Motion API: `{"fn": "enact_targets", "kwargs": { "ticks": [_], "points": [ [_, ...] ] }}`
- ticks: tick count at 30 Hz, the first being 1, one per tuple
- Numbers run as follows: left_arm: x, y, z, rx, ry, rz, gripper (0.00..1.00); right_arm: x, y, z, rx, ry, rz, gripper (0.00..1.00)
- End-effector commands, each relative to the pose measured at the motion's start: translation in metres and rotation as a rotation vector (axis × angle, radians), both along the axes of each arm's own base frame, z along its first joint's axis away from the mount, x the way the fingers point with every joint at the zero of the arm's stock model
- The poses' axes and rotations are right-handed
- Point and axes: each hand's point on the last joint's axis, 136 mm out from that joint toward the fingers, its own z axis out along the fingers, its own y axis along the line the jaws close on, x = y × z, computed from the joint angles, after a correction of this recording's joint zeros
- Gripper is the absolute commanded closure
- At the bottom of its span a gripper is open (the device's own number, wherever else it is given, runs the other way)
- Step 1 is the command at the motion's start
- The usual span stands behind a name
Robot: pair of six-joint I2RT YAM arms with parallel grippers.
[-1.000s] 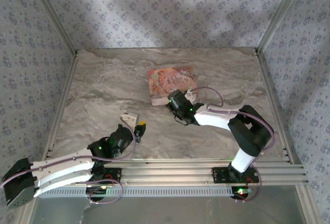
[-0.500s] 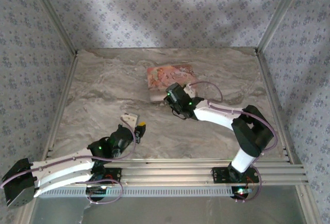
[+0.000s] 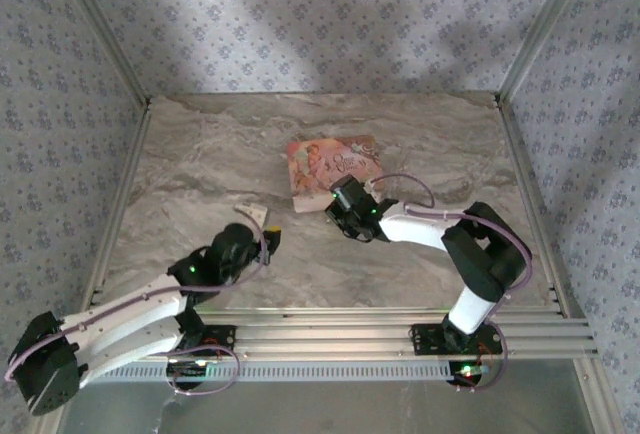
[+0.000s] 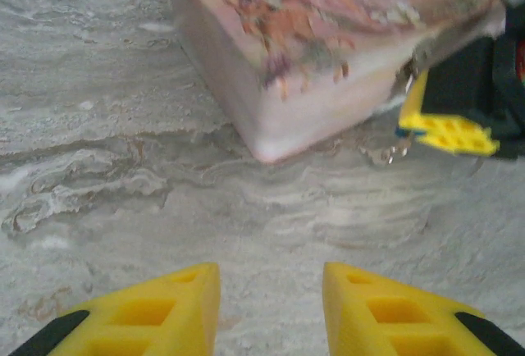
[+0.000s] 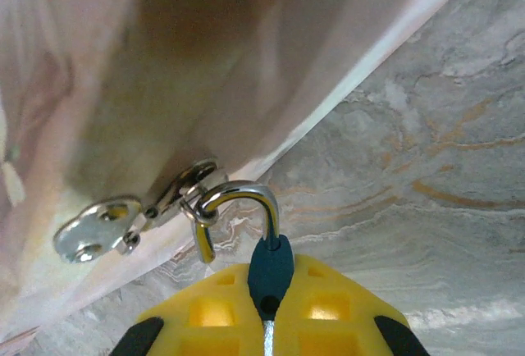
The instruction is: Unlock the padlock with the key
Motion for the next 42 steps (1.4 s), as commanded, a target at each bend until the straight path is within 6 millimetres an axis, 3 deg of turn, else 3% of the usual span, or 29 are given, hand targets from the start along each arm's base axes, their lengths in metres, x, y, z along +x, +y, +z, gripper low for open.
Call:
{"fn": "enact_targets", "kwargs": {
  "ticks": [1, 4, 8, 13, 21, 30, 36, 42],
  "points": [
    [0.006, -0.023, 0.033, -0.061, 0.048, -0.132, 0.63, -0.008, -0.007, 0.003, 0.017, 0.006, 0.019, 1.0],
    [0.024, -0.035, 0.052, -0.086, 0.098, -0.159, 0.62, -0.002, -0.007, 0.01, 0.042, -0.021, 0.0, 1.0],
    [0.055, -0.052, 0.055, -0.189, 0.235, -0.177, 0.61, 0.007, -0.004, 0.021, 0.063, -0.041, -0.007, 1.0],
    [0.093, -0.064, 0.04, -0.244, 0.357, -0.164, 0.59, 0.012, -0.007, 0.025, 0.073, -0.042, -0.029, 1.0],
    [0.135, -0.053, -0.007, -0.241, 0.451, -0.06, 0.58, 0.016, -0.009, 0.024, 0.103, -0.028, -0.074, 1.0],
    [0.134, -0.057, -0.054, -0.233, 0.554, -0.05, 0.58, 0.029, -0.001, 0.047, 0.131, -0.093, -0.075, 1.0],
    [0.126, -0.051, -0.07, -0.209, 0.584, -0.029, 0.58, 0.036, 0.005, 0.059, 0.173, -0.159, -0.069, 1.0],
    [0.12, -0.047, -0.082, -0.195, 0.605, -0.022, 0.58, 0.04, -0.004, 0.058, 0.209, -0.21, -0.126, 1.0]
  ]
}}
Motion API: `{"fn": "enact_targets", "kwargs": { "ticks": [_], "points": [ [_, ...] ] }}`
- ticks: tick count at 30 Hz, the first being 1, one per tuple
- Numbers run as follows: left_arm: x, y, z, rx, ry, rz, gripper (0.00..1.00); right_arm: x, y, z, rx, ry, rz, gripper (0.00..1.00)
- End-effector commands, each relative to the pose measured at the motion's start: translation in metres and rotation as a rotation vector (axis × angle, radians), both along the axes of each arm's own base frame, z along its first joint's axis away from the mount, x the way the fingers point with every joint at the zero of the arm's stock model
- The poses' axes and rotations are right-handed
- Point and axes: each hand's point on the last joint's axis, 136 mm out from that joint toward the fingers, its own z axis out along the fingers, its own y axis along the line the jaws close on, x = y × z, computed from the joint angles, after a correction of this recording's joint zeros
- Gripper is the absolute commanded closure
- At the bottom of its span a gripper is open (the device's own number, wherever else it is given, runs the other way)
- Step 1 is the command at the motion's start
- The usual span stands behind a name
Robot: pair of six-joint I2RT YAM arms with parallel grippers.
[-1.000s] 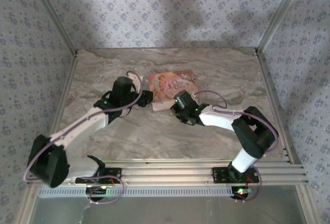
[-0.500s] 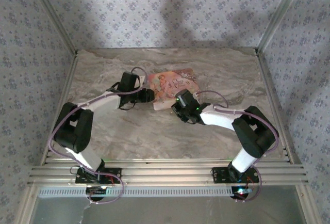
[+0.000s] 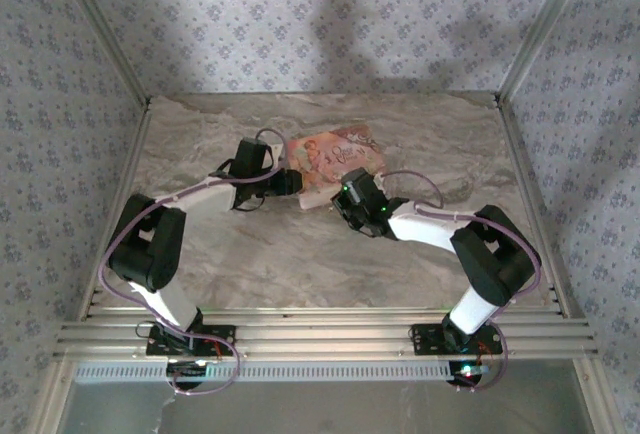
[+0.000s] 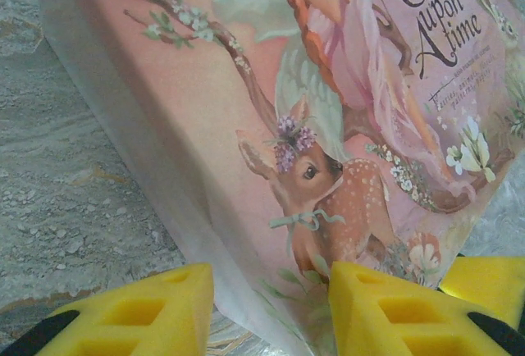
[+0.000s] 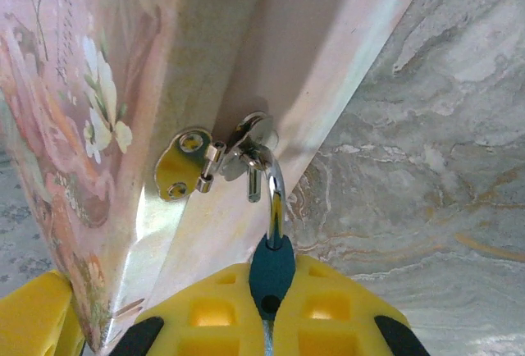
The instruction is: Unlock the padlock with the key
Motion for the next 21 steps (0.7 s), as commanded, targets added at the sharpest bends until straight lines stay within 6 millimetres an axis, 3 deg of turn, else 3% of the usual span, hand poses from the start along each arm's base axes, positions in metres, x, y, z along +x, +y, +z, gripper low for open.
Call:
{"fn": "enact_targets", "kwargs": {
  "ticks": [1, 5, 9, 12, 15, 21],
  "points": [
    [-0.022, 0.01, -0.041, 0.066, 0.12, 0.005, 0.58, 0.017, 0.002, 0.033, 0.106, -0.132, -0.06, 1.0],
    [-0.023, 0.01, -0.042, 0.065, 0.123, 0.002, 0.58, 0.016, -0.006, 0.02, 0.129, -0.107, -0.106, 1.0],
    [-0.023, 0.01, -0.036, 0.061, 0.111, 0.002, 0.58, 0.005, -0.013, -0.01, 0.128, -0.004, -0.142, 1.0],
    [-0.022, 0.01, -0.032, 0.061, 0.101, 0.0, 0.58, -0.001, -0.016, -0.021, 0.123, 0.029, -0.15, 1.0],
    [-0.022, 0.01, -0.031, 0.062, 0.099, -0.001, 0.59, 0.001, -0.018, -0.015, 0.121, 0.014, -0.155, 1.0],
    [-0.022, 0.01, -0.032, 0.063, 0.101, -0.001, 0.59, 0.015, -0.029, 0.029, 0.045, -0.082, -0.154, 1.0]
  ]
}}
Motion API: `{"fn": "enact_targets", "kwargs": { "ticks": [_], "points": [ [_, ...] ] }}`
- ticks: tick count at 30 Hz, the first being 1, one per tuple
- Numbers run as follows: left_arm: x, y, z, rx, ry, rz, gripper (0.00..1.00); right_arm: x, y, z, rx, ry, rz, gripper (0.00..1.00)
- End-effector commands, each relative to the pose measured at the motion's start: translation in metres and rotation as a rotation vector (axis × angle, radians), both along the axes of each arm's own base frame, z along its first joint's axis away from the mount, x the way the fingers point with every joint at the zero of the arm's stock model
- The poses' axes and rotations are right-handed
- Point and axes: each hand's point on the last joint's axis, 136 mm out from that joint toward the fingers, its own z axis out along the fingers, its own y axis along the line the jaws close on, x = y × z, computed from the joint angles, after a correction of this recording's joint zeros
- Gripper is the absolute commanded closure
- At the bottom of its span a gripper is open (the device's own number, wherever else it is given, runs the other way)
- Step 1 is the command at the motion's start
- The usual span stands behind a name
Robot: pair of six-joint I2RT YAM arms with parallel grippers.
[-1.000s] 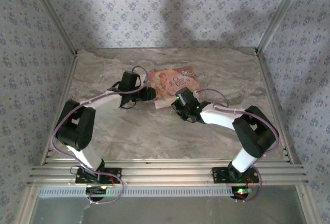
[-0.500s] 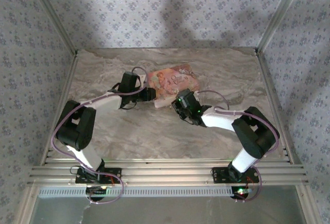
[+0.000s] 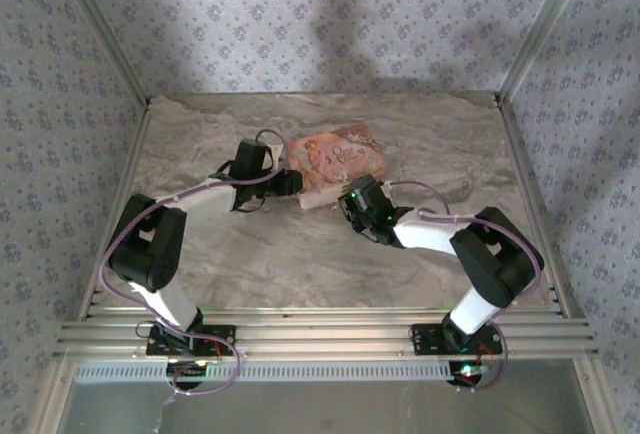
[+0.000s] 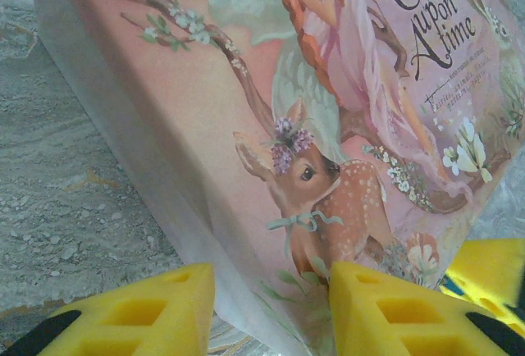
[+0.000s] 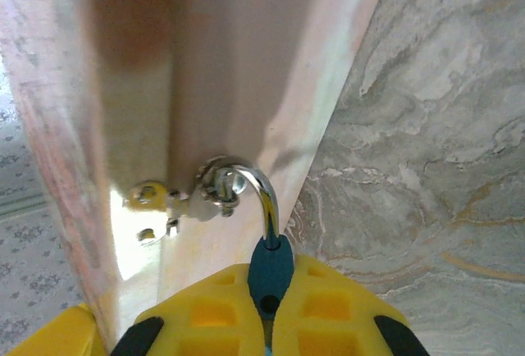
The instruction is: Unlock the padlock with the key
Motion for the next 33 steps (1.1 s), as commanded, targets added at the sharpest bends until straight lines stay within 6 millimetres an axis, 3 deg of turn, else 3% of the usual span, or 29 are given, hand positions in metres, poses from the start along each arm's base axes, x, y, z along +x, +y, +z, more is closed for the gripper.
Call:
{"fn": "enact_targets", "kwargs": {
  "ticks": [1, 5, 13, 20, 23, 33],
  "points": [
    [-0.023, 0.011, -0.033, 0.073, 0.115, 0.001, 0.59, 0.013, -0.018, 0.036, -0.063, -0.072, -0.051, 1.0],
    [-0.023, 0.011, -0.033, 0.071, 0.115, 0.001, 0.59, 0.012, -0.029, 0.038, -0.079, -0.067, -0.063, 1.0],
    [-0.021, 0.011, -0.014, 0.065, 0.071, -0.006, 0.57, -0.011, -0.035, 0.004, -0.103, 0.032, -0.02, 1.0],
    [-0.018, 0.015, 0.01, 0.072, 0.013, 0.005, 0.54, -0.013, -0.034, -0.017, -0.125, 0.086, 0.061, 1.0],
    [-0.019, 0.018, 0.023, 0.072, -0.016, 0.011, 0.52, -0.01, -0.031, -0.018, -0.126, 0.089, 0.092, 1.0],
    [-0.029, 0.033, 0.057, 0.088, -0.101, 0.039, 0.48, -0.003, -0.037, 0.009, -0.173, 0.041, 0.11, 1.0]
  ]
}}
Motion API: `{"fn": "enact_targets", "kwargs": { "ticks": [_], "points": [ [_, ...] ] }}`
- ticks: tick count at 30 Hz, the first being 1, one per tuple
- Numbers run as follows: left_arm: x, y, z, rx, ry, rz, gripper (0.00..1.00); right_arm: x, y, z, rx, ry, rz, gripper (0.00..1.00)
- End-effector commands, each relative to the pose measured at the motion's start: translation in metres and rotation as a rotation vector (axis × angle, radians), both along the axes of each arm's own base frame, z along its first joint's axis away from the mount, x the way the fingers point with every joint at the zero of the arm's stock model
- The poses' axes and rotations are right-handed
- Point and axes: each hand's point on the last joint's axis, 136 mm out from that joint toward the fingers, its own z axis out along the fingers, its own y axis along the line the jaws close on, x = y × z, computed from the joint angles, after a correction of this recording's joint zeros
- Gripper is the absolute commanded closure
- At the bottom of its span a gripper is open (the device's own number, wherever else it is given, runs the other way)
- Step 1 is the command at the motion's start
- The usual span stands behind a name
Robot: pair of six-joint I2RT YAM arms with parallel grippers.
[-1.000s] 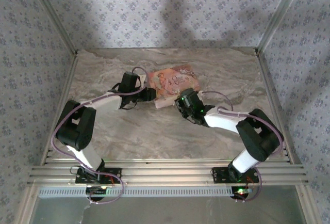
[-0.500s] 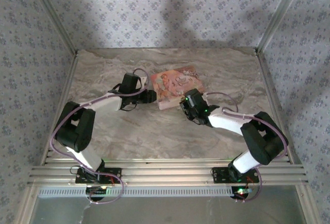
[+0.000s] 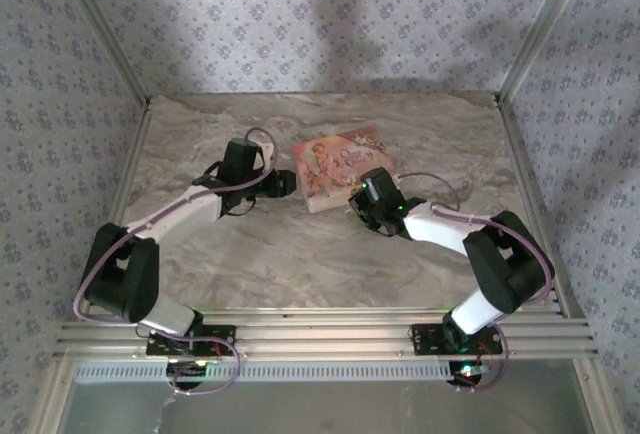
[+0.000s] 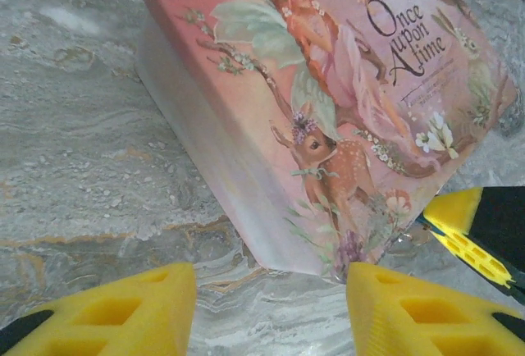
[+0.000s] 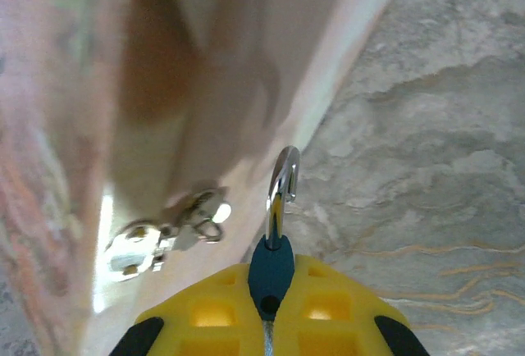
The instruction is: Unlock the padlock with the key
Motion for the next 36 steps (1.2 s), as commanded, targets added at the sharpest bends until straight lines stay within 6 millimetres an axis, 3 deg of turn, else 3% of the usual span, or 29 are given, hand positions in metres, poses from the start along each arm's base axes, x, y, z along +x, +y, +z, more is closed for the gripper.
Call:
{"fn": "enact_targets", "kwargs": {
  "ticks": [1, 6, 10, 12, 13, 15, 19, 22, 24, 27, 31, 36],
  "points": [
    [-0.005, 0.013, 0.011, 0.035, -0.033, 0.016, 0.48, -0.001, -0.009, 0.015, -0.025, -0.022, 0.004, 1.0],
    [-0.013, 0.021, 0.031, 0.048, -0.093, 0.006, 0.44, -0.016, -0.026, 0.016, -0.021, -0.025, -0.033, 1.0],
    [-0.018, 0.029, 0.045, 0.078, -0.119, 0.012, 0.4, -0.027, -0.033, 0.031, -0.035, -0.045, -0.027, 1.0],
    [-0.019, 0.038, 0.047, 0.107, -0.117, 0.046, 0.25, -0.033, -0.033, 0.039, -0.075, -0.055, 0.016, 1.0],
    [-0.019, 0.045, 0.048, 0.124, -0.118, 0.078, 0.04, -0.034, -0.028, 0.046, -0.1, -0.064, 0.055, 1.0],
    [-0.021, 0.06, 0.049, 0.152, -0.127, 0.147, 0.02, -0.035, -0.015, 0.058, -0.154, -0.085, 0.146, 1.0],
    [-0.034, 0.101, 0.053, 0.23, -0.143, 0.311, 0.02, -0.033, 0.034, 0.077, -0.256, -0.117, 0.394, 1.0],
    [-0.051, 0.121, 0.055, 0.265, -0.152, 0.36, 0.02, -0.029, 0.092, 0.089, -0.293, -0.125, 0.598, 1.0],
    [-0.062, 0.133, 0.055, 0.289, -0.151, 0.387, 0.02, -0.03, 0.137, 0.09, -0.295, -0.132, 0.727, 1.0],
    [-0.077, 0.16, 0.059, 0.336, -0.159, 0.49, 0.02, -0.029, 0.19, 0.085, -0.261, -0.118, 0.857, 1.0],
    [-0.102, 0.197, 0.073, 0.351, -0.24, 0.644, 0.02, -0.022, 0.226, 0.072, -0.233, -0.09, 0.933, 1.0],
    [-0.123, 0.204, 0.08, 0.303, -0.327, 0.634, 0.02, -0.014, 0.253, 0.052, -0.267, -0.074, 1.013, 0.99]
  ]
}}
